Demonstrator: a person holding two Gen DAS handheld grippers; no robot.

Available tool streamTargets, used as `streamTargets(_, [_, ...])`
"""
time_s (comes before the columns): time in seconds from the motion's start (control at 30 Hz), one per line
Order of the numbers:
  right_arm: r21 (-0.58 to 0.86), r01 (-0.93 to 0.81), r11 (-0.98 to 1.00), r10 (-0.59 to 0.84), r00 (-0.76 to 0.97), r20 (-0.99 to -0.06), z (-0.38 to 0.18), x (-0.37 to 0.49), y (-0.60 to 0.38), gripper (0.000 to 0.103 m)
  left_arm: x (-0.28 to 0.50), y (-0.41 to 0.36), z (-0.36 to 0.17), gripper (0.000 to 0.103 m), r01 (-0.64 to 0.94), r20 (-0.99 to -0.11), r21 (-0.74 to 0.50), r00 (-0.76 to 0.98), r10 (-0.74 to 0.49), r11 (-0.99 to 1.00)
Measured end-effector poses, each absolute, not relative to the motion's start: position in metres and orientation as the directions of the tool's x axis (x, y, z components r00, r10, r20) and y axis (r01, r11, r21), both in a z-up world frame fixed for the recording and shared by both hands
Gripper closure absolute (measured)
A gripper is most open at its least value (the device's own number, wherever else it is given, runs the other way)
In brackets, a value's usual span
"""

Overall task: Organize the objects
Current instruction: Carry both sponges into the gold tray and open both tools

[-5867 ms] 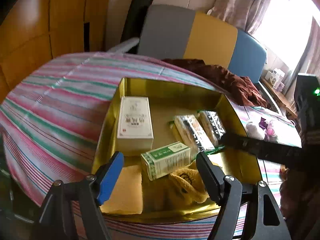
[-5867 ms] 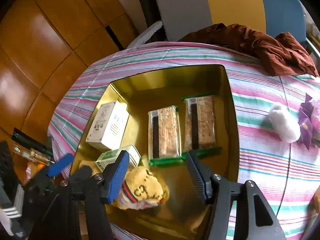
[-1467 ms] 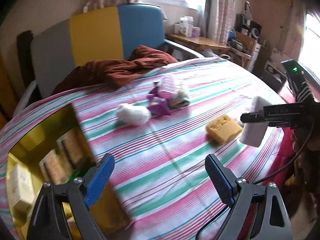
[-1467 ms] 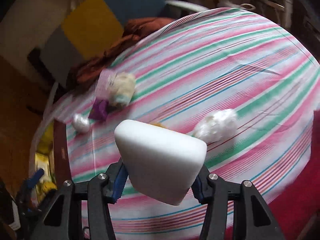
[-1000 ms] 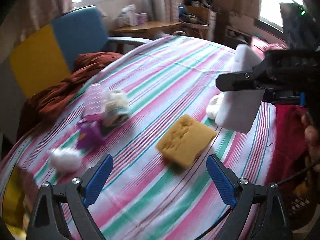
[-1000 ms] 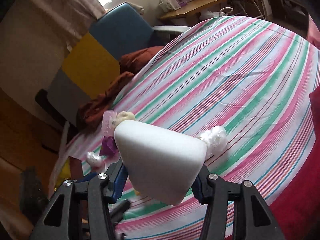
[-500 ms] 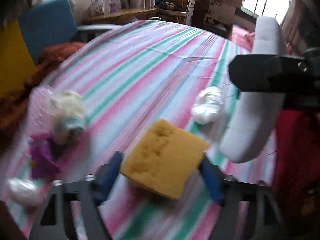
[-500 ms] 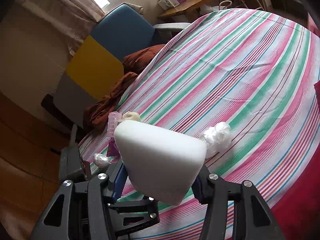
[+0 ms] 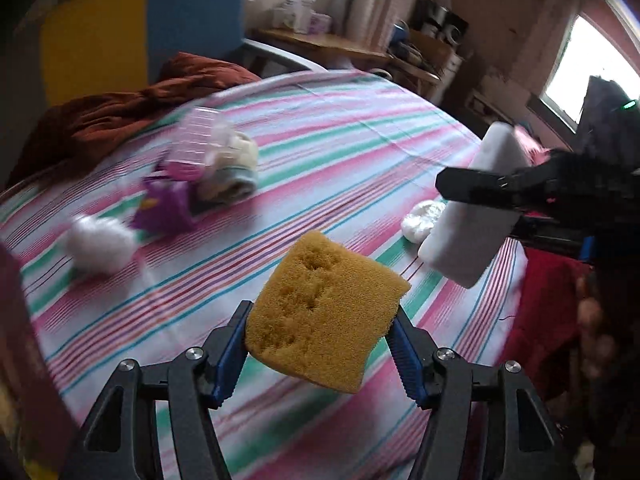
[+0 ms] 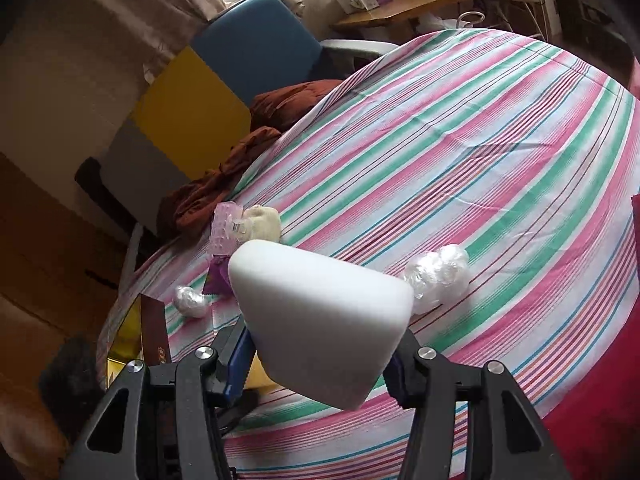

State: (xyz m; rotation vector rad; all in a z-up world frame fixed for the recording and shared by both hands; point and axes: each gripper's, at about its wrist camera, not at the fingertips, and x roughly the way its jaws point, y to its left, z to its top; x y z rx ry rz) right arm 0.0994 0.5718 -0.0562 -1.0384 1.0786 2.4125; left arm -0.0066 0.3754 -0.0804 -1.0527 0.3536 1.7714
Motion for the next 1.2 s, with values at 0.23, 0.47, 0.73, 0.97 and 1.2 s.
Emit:
streamTargets(0.23, [0.487,-0.531,-0.693,-0.017,-0.663,-0.748,-0.057,0.095,0.567,0.048,-0.011,0.312,-0.050,0.038,-0.798,-0.742,-0.257,-0.199,0.640,-0.546])
streamTargets(0.47, [0.426,-0.548,-0.719,0.009,-0.621,-0.784,-0.055,0.090,0.557,0.048,-0.017,0.245,-0.025,0.038,-0.740,-0.694,-0.262,-0.302,0.654,-0.620])
streamTargets(0.73, [0.486,-0.339,-0.806,-0.179,-0.644,-0.744,-0.038,0.051,0.473,0.048,-0.037,0.149,-0.011,0.038,-0.607,-0.655,-0.281,-0.444,0.611,-0.743])
streamTargets(0.97, [0.529,-0.096,-0.843,-0.376,-0.596,-0.709,-0.021,0.011,0.375,0.049,-0.057,0.059,-0.025,0.037,-0.414,-0.664,-0.327,-0.539,0.518,-0.850])
streamTargets(1.2, [0.516,0.003,-0.856,-0.448,-0.501,-0.741,-0.034,-0.028,0.301,0.045,-0.059,0.026,-0.050,0.030,-0.311,-0.700,-0.326,-0.556,0.449,-0.893])
